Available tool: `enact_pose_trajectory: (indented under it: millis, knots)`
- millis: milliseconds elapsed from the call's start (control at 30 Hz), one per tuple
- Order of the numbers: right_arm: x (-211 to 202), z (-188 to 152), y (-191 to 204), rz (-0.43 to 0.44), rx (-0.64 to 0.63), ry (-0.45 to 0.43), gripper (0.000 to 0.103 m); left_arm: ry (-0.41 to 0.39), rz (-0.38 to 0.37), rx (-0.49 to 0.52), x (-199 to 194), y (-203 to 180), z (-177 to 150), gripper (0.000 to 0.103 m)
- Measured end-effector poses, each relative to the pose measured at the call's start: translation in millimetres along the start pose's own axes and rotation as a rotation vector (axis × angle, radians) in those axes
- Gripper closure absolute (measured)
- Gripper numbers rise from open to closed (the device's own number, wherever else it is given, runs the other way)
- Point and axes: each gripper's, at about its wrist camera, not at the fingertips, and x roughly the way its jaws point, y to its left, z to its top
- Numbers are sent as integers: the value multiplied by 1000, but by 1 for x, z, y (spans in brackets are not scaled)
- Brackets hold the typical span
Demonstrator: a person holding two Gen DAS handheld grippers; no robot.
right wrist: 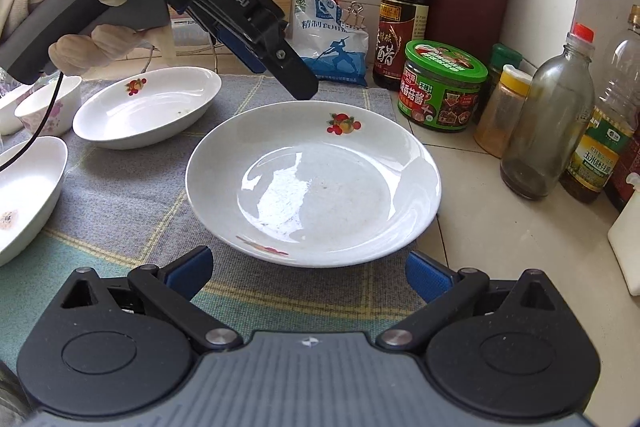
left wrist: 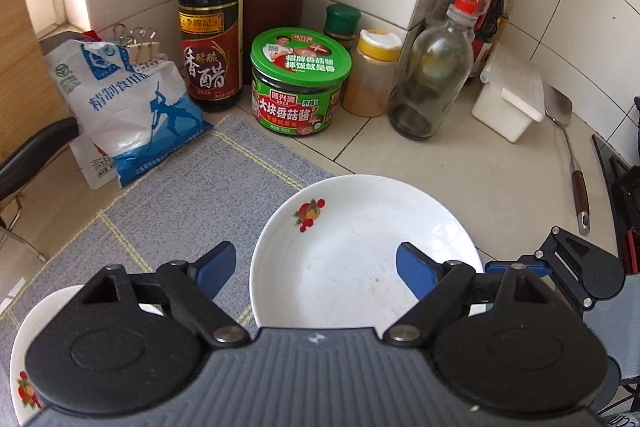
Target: Organize plates and bowls
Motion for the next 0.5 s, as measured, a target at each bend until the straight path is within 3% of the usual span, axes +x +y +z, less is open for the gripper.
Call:
enact_pose_trajectory:
  millis: [500]
  knots:
    - [-12,-7,45,59,-9,12,0,-144,208,-47,-90,-27,-91,10]
